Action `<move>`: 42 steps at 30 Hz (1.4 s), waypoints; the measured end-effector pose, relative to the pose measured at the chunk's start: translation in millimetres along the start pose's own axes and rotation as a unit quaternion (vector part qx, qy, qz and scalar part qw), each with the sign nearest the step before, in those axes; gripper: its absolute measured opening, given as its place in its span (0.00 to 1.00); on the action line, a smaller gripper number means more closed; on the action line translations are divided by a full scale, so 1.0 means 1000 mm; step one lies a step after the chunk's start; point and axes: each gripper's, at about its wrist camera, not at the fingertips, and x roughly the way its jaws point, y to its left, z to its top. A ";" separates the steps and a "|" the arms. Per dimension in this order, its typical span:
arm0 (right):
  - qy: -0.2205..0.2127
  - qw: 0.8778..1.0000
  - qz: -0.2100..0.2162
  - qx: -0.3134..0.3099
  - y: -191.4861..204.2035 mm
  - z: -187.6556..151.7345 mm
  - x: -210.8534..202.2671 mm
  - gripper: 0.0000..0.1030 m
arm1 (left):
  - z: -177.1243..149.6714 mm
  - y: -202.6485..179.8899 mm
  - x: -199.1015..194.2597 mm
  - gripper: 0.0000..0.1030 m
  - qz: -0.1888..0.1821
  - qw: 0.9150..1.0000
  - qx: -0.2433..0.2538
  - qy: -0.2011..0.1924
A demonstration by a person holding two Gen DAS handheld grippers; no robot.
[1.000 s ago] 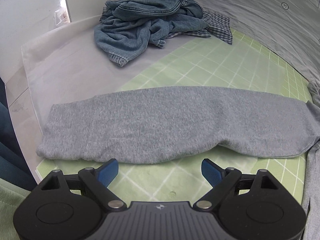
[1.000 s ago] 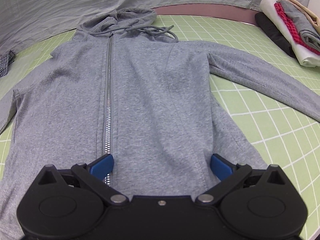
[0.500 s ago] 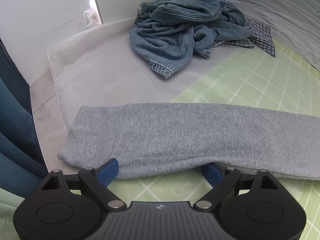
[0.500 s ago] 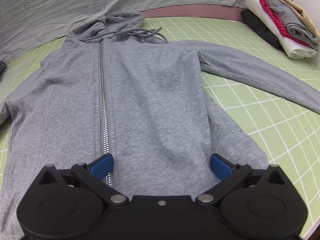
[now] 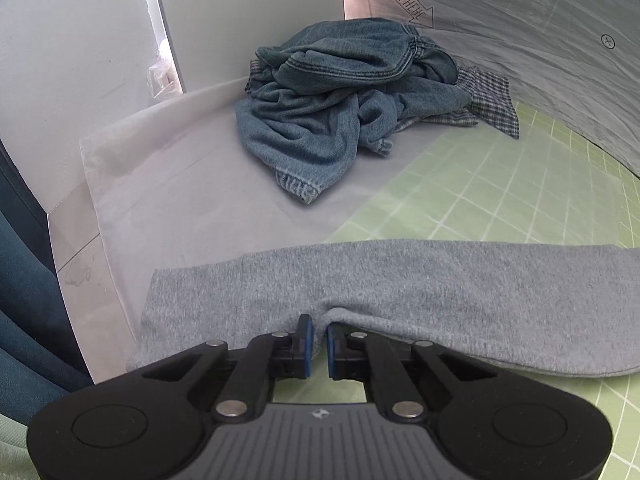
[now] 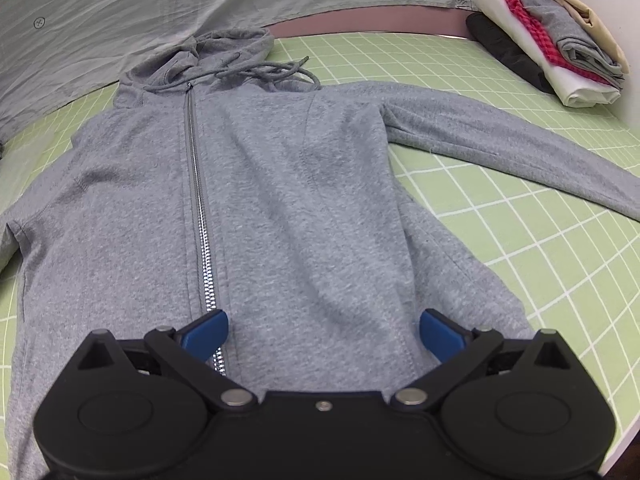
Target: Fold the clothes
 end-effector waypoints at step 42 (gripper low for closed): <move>-0.065 0.998 0.008 -0.008 -0.123 0.070 -0.009 1.00 | -0.070 -0.237 -0.132 0.84 -0.222 0.961 0.159 0.044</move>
